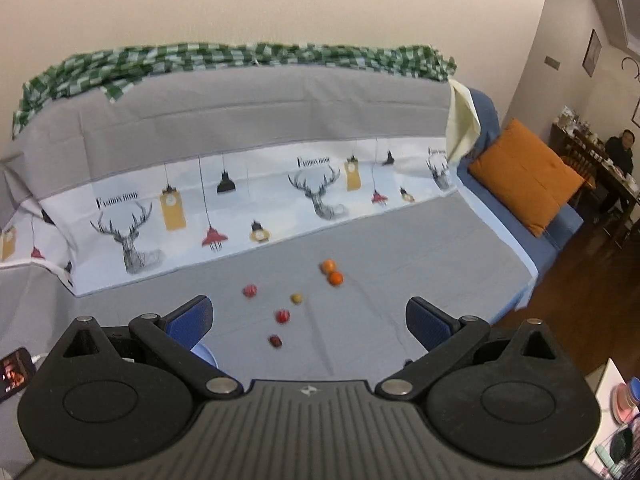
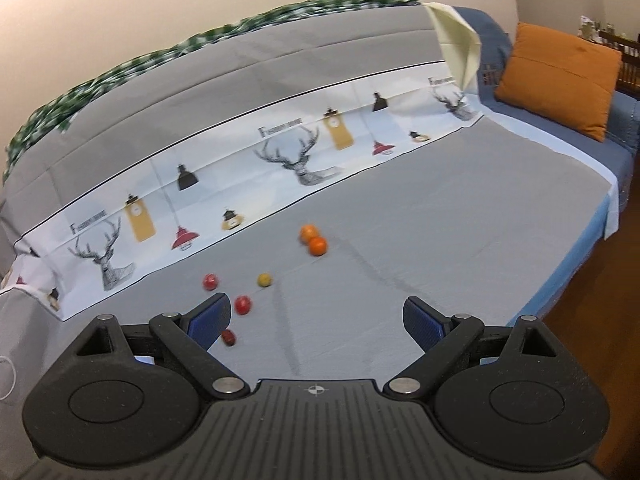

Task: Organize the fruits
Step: 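Lift both grippers away from the plate toward the remaining fruits, then grasp a red round fruit with the left gripper while the right gripper grasps a mandarin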

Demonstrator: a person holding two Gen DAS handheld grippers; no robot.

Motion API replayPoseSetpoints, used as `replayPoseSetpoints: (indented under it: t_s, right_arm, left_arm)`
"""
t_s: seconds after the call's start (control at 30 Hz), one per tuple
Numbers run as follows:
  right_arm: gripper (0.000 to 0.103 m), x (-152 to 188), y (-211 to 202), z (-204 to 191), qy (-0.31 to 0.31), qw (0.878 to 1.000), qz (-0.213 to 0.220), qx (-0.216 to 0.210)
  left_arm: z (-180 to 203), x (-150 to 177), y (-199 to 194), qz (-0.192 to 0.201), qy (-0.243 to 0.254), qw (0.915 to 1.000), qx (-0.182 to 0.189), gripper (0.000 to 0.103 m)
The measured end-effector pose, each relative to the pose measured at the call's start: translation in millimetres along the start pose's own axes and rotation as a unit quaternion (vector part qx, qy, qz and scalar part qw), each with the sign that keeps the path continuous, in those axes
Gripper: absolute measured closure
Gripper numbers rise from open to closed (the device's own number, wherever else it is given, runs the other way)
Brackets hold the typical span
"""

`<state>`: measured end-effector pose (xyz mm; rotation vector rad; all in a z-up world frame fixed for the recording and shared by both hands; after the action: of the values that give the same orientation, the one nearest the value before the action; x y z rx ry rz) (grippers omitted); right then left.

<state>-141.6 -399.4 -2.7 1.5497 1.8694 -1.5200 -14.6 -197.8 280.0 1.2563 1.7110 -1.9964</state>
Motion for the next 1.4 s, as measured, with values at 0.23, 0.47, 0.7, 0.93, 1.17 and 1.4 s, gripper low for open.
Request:
replayPoseSetpoints:
  t_s: [0.23,0.47,0.7,0.93,1.17,1.4]
  right_arm:
    - [0.009,-2.2,9.4,16.0,0.003,1.0,-0.004,0.012]
    - [0.009,-4.9,30.6,24.4,0.001,1.0,-0.021,0.017]
    - [0.009,-7.1,68.0,41.9,-0.01,0.999,-0.03,0.031]
    - [0.007,-12.0,141.1,74.0,-0.001,0.999,-0.039,0.021]
    - [0.007,-11.5,258.5,98.6,-0.032,0.998,-0.062,0.011]
    - [0.007,-10.4,374.4,97.1,-0.054,0.994,-0.091,0.002]
  left_arm:
    - [23.6,-5.4,27.5,-0.021,0.024,0.9994,0.011,0.0]
    - [23.7,-28.8,59.2,-0.024,-0.004,0.9996,0.017,0.0]
    - [56.1,-32.7,127.8,-0.057,0.03,0.9971,0.039,0.0]
    - [49.4,17.1,300.3,-0.14,0.071,0.9875,0.0,0.0]
    - [27.4,99.8,467.6,-0.235,0.029,0.971,-0.032,0.0]
    - [28.6,130.9,555.0,-0.267,0.002,0.9635,-0.016,0.0]
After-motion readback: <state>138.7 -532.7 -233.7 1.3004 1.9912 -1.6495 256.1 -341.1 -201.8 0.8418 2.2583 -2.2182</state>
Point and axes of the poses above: each gripper's, at about its wrist camera, not at the fingertips, and y roughly the way its jaws point, z to its right, x to its underside, the point moved 3 cm from there along y, roughly the way its jaws point, and after that the axes turned 13 degrees about -x, right-handed, at the moved point
